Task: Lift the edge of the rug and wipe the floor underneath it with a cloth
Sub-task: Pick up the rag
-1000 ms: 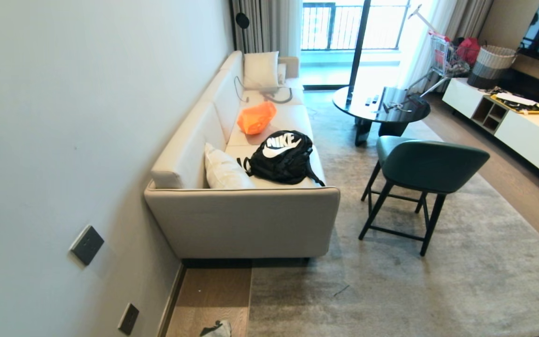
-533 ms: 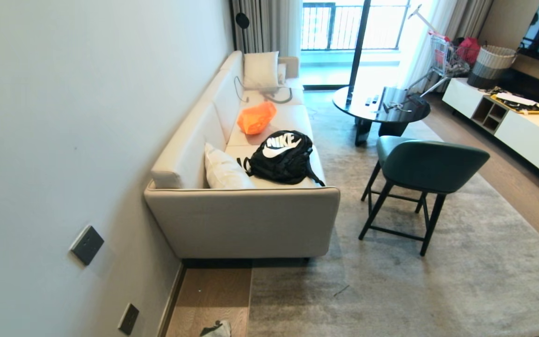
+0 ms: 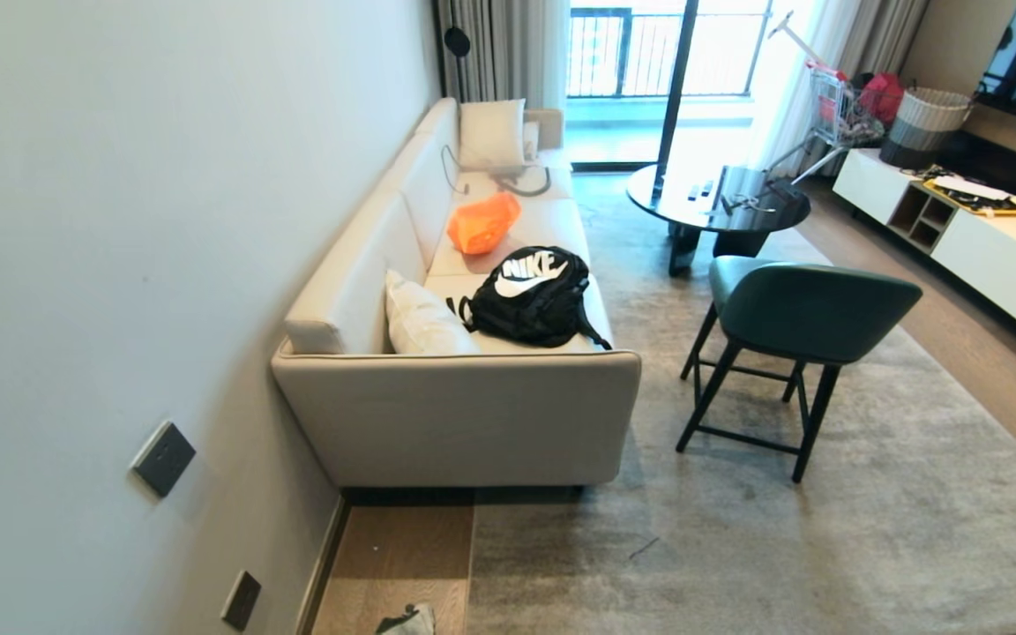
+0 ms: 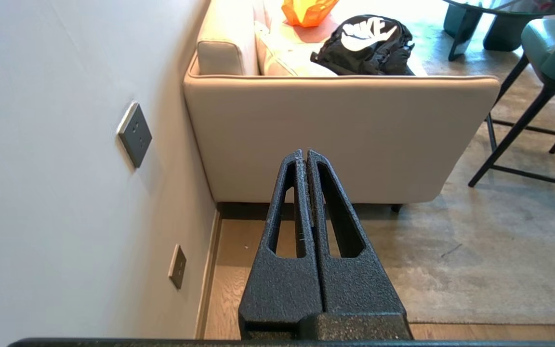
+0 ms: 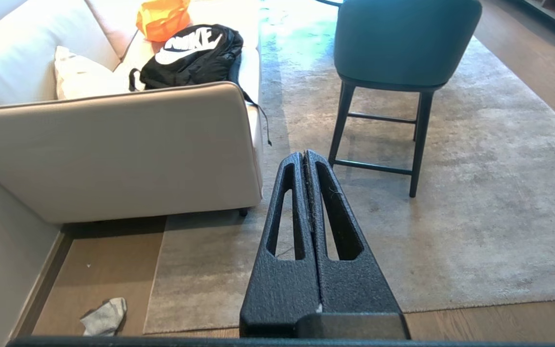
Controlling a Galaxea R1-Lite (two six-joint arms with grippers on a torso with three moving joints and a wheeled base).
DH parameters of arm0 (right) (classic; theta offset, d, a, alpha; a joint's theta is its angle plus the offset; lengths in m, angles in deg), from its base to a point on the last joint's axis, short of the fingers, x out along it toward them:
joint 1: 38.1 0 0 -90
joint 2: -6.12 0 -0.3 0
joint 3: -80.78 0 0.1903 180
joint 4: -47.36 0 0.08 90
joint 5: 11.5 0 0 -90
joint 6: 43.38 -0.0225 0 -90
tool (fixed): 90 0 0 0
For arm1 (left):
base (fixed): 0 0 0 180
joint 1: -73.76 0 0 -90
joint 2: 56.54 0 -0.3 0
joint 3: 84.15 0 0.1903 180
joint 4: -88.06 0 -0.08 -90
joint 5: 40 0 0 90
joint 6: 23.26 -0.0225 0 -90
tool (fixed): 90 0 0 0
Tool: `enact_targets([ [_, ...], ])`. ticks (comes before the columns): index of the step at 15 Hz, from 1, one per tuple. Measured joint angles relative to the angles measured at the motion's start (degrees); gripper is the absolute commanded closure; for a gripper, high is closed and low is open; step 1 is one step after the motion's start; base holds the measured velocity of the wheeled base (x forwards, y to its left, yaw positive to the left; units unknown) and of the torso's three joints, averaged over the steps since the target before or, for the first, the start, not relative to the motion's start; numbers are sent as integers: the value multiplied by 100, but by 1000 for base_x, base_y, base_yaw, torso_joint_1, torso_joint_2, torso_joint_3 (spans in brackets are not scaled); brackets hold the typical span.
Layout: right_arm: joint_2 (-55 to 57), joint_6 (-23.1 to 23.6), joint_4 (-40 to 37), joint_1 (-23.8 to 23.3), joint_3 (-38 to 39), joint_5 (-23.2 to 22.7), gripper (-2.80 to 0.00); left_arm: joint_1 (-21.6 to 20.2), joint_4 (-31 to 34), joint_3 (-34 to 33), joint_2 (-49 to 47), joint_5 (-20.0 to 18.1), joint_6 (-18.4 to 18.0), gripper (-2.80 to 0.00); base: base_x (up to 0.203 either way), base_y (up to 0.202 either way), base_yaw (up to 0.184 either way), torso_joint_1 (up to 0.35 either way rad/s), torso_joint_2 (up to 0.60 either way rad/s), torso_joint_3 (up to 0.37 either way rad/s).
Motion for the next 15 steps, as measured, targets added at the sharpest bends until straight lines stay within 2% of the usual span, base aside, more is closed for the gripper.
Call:
enact_targets([
  [15,2,-8,0,0,0,4,0,0,-4,-2,0,0,0,0,0,0,0,-127,329,195],
])
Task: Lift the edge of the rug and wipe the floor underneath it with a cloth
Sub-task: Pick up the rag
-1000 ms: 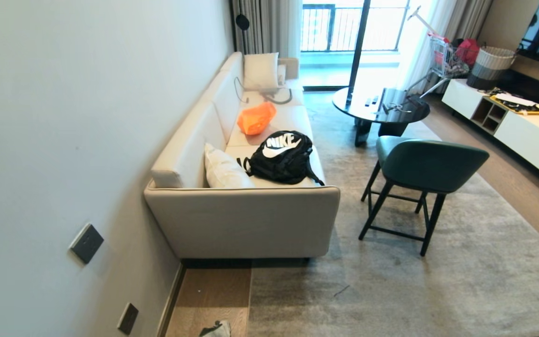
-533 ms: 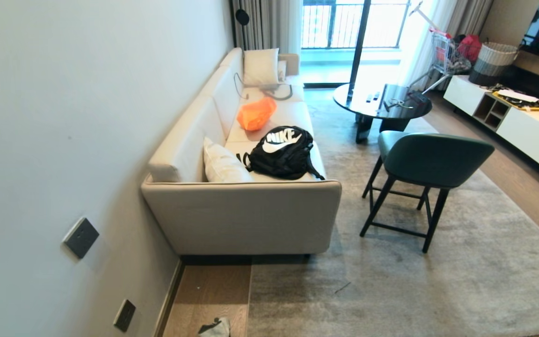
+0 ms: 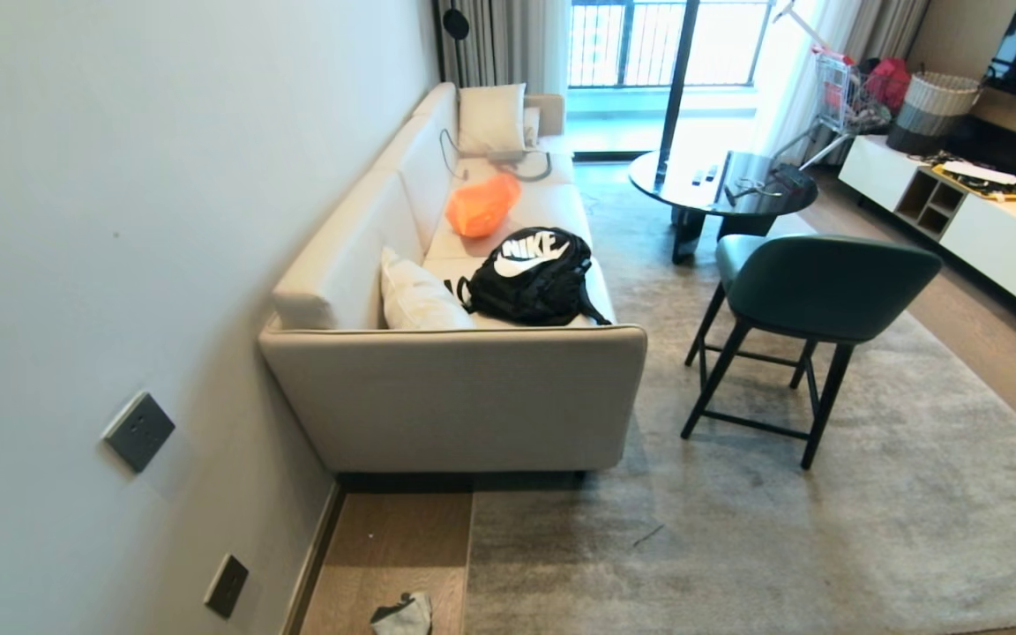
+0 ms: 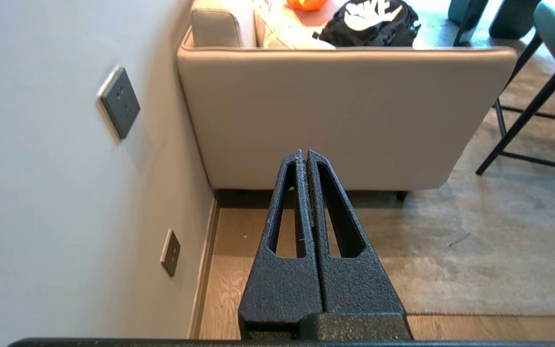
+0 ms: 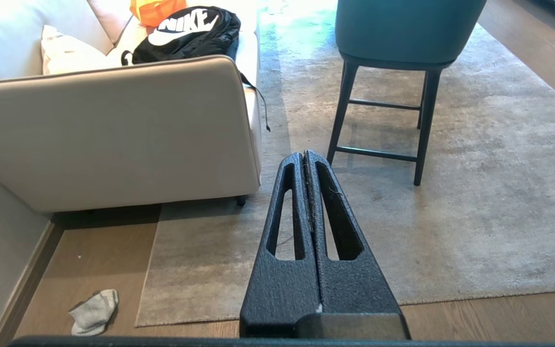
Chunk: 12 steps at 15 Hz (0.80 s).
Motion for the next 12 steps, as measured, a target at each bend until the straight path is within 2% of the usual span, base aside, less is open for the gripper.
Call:
enact_targets([
  [4,0,1,5,0,0,-1,0,0,-4,0,0,0,-2,0,0,0,0,-151,403,249],
  [12,0,1,-6,0,-2,4,0,0,1,2,0,-2,0,0,0,0,0,-173,534,359],
])
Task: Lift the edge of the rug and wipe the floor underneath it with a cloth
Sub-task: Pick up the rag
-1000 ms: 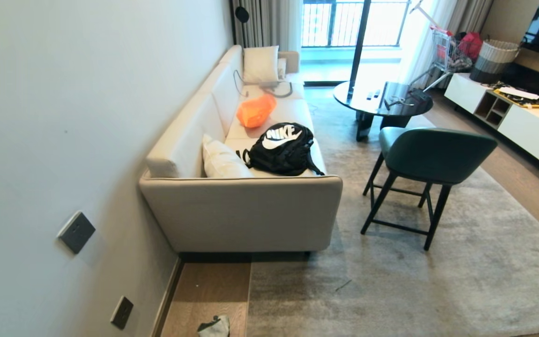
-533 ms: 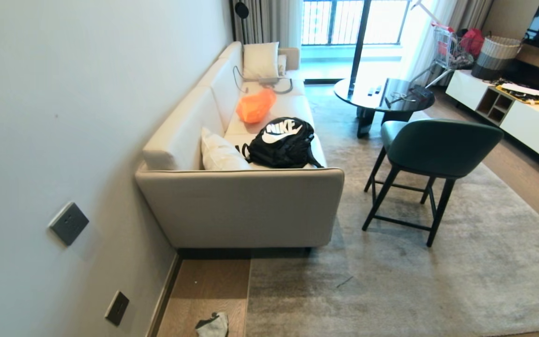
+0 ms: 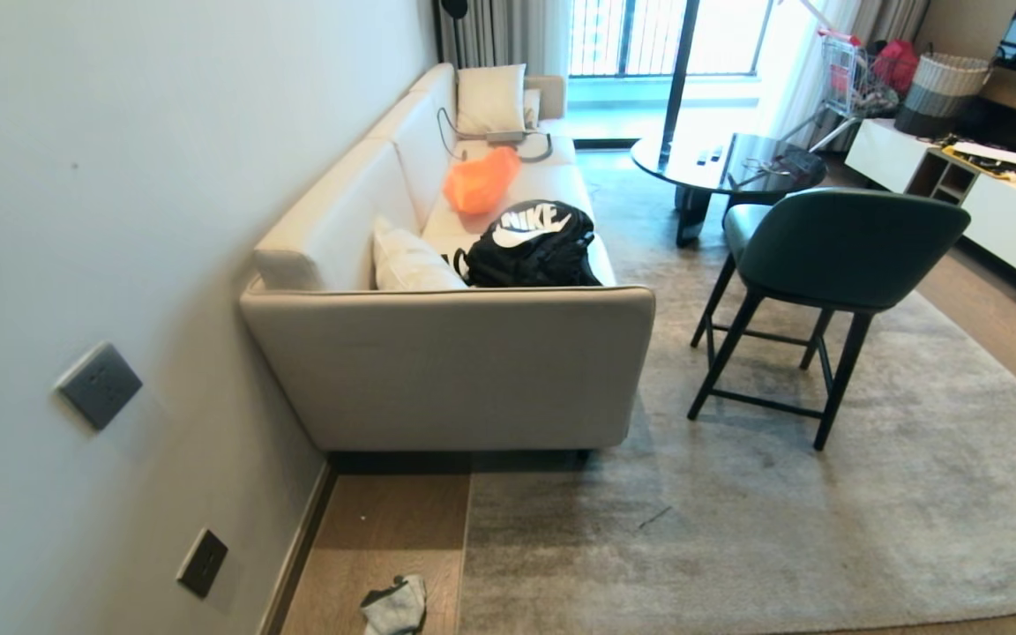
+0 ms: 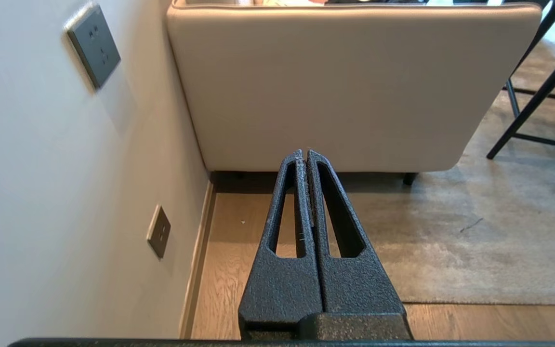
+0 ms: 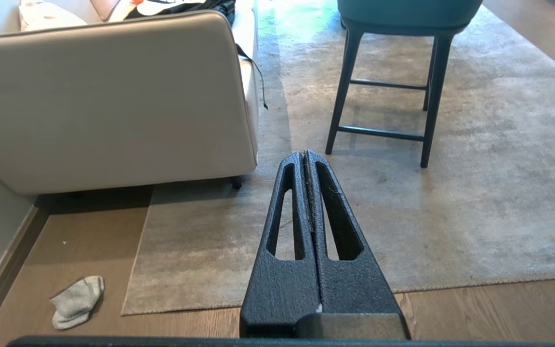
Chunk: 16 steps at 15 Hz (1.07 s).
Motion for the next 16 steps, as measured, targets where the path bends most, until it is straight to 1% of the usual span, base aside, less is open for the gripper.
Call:
enact_targets([
  [8,0,-6,13,0,-2,1,0,0,2,0,0,5,-2,0,0,0,0,-109,485,374],
  [16,0,-9,2,0,-5,4,0,0,11,2,0,2,-2,0,0,0,0,-21,423,410],
])
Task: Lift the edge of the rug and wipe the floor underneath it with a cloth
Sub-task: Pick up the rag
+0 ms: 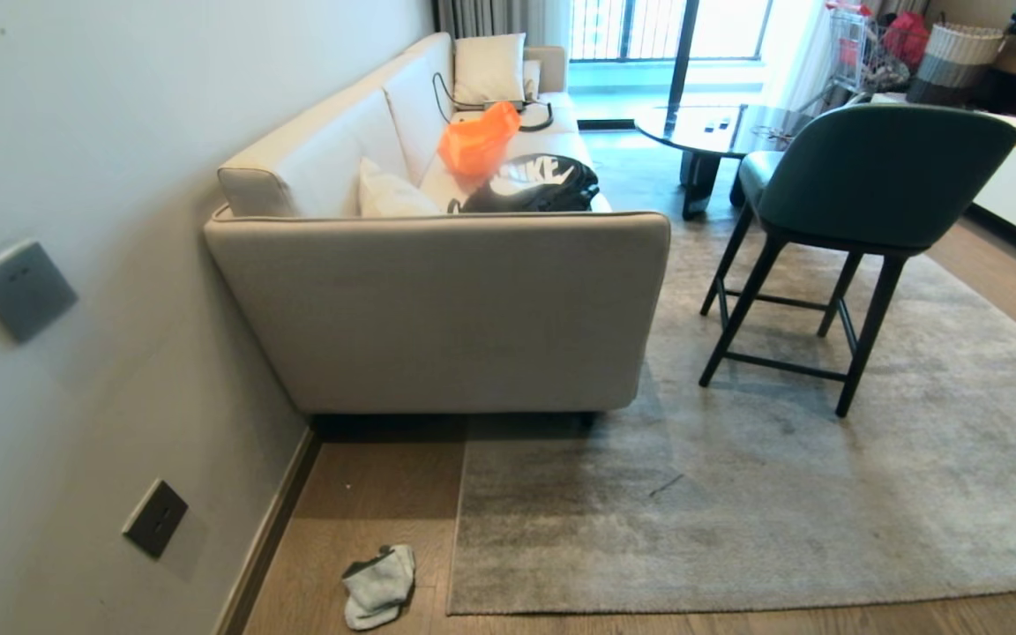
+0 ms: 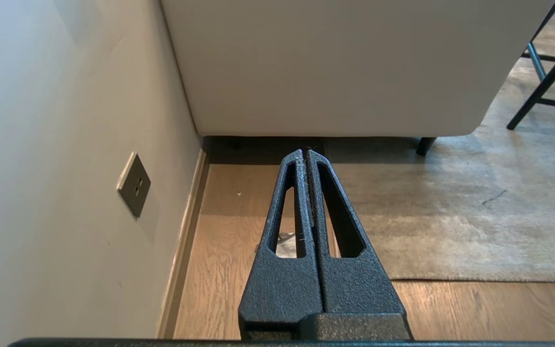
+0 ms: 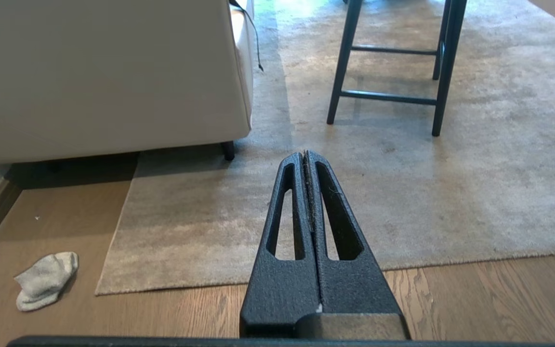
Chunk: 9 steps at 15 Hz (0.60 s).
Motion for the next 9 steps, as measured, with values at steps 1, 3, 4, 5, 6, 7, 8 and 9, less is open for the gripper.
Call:
enact_targets([
  [1,0,-2,4,0,0,2,0,0,-7,0,0,1,1,0,0,0,0,2,64,92],
  [3,0,-3,3,0,0,2,0,0,-8,0,0,-2,1,0,0,0,0,0,0,0],
  [4,0,-2,6,0,0,3,0,0,-11,0,0,0,2,0,0,0,0,0,0,0],
  [5,0,-2,5,0,0,3,0,0,-11,0,0,0,0,0,0,0,0,0,0,0],
  [6,0,0,4,0,0,2,0,0,-11,0,0,0,0,0,0,0,0,0,0,0],
  [7,0,0,6,0,0,3,0,0,-11,0,0,0,2,0,0,0,0,0,0,0],
  [8,0,0,4,0,0,3,0,0,-9,0,0,0,2,0,0,0,0,0,0,0],
  [9,0,0,2,0,0,2,0,0,-11,0,0,0,0,0,0,0,0,0,0,0],
])
